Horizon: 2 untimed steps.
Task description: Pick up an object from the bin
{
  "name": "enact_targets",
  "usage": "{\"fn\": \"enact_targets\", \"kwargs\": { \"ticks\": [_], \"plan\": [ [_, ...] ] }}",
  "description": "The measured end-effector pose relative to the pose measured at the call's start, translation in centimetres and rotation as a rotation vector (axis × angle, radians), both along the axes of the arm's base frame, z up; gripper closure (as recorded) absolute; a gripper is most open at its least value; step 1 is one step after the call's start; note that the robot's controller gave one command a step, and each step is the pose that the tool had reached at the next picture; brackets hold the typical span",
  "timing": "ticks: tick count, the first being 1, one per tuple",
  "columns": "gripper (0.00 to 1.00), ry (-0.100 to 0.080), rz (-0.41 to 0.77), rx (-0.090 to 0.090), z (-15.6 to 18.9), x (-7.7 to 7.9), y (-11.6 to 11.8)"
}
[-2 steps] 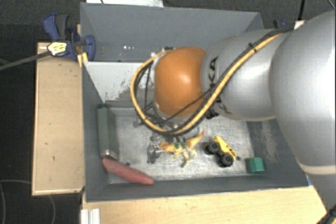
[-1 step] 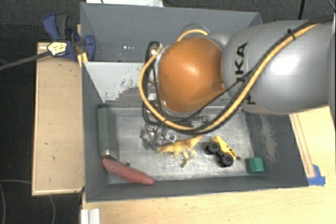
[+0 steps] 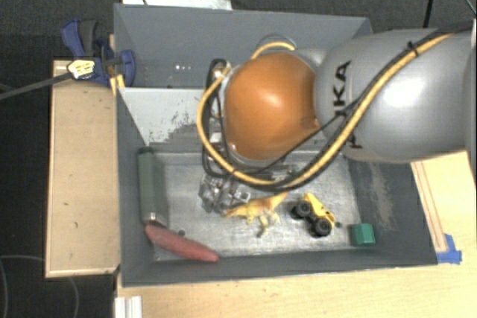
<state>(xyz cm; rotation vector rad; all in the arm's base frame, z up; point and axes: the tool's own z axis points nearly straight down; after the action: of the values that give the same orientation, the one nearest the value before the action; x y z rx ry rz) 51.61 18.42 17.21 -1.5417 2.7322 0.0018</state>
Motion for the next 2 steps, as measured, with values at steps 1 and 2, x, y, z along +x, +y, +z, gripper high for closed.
{"fn": "enact_targets", "kwargs": {
  "ticks": [1, 2],
  "plan": [
    [1.0, 0.0, -0.018, 0.0, -1.3, -2.2, -5.4],
    [0.0, 0.004, -0.027, -0.002, -2.1, -2.8, -7.6]
  ]
}}
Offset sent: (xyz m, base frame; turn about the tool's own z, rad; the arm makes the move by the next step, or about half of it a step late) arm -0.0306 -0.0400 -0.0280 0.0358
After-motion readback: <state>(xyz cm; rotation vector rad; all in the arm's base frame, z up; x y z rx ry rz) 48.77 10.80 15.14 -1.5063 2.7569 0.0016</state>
